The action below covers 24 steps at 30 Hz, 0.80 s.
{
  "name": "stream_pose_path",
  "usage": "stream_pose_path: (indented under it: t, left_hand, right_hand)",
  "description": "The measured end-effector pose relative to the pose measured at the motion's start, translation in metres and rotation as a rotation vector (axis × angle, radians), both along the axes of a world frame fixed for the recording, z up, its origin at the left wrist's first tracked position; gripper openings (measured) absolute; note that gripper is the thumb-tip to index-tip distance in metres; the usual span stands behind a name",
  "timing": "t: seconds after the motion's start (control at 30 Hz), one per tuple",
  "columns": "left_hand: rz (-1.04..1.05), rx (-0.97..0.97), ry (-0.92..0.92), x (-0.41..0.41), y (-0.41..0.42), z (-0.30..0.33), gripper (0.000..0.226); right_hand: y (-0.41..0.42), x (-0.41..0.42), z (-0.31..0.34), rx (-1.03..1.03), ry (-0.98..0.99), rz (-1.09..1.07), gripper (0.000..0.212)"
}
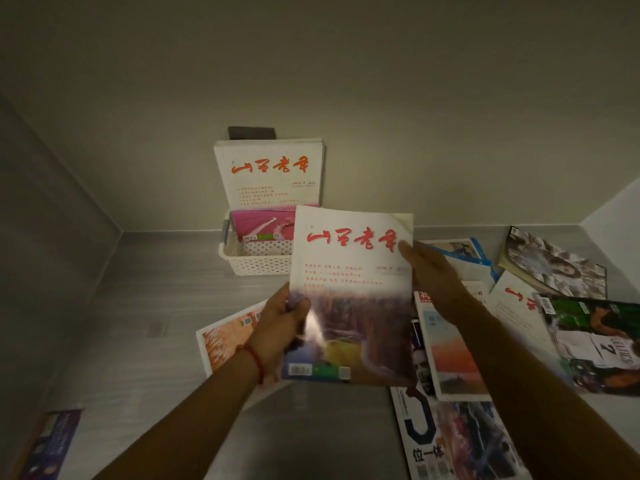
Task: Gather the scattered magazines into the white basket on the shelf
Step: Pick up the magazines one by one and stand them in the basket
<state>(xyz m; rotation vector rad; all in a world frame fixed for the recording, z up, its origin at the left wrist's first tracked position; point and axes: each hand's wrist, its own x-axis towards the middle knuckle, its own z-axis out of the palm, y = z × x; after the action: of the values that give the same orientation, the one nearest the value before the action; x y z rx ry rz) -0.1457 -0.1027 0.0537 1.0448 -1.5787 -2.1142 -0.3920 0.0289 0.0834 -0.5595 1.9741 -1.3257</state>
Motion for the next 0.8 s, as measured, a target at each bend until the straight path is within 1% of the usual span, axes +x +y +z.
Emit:
stream_pose_path:
  t: [0.03,0.1,0.2,0.27,0.37,0.43,0.53,0.57,0.63,0.8]
  left_hand:
    - [-0.006,-0.035,0.012,0.004,-0.009,0.002,0.028]
    - [-0.033,-0.074,0.021,0.014,-0.026,0.007,0.034]
    - [-0.036,-0.133,-0.014,0.027,-0.053,0.015,0.035]
    - [-0.018,-0.215,-0.063,0.032,-0.073,0.018,0.034]
    - [0.059,-0.398,-0.12,0.028,-0.11,0.028,0.033]
    - [0.102,-0.502,-0.139,0.021,-0.133,0.04,0.033]
    - [0.157,-0.78,-0.289,0.006,-0.168,0.057,0.032]
    - [0.19,-0.835,-0.333,0.0,-0.178,0.061,0.033]
    - [0.257,-0.835,-0.379,-0.013,-0.193,0.066,0.032]
    - [0.394,-0.614,-0.398,-0.042,-0.221,0.054,0.024]
  right_hand:
    - [-0.012,0.002,0.004,0.028,0.061,-0.005,0.061]
    - [-0.035,0.007,0.012,0.028,0.102,-0.008,0.056]
    - [-0.067,0.009,0.017,0.059,0.159,-0.035,0.048]
    - [-0.085,0.01,0.024,0.062,0.239,-0.001,0.045]
    - [-0.114,0.007,0.043,-0.004,0.422,0.104,0.047]
    - [-0.135,0.003,0.059,-0.09,0.522,0.107,0.043]
    - [-0.164,-0.007,0.079,-0.194,0.573,0.07,0.033]
    - [-0.172,-0.01,0.083,-0.209,0.566,0.061,0.031]
    - [-0.185,-0.013,0.086,-0.238,0.538,0.046,0.032]
    - [-0.207,-0.019,0.076,-0.259,0.491,-0.002,0.034]
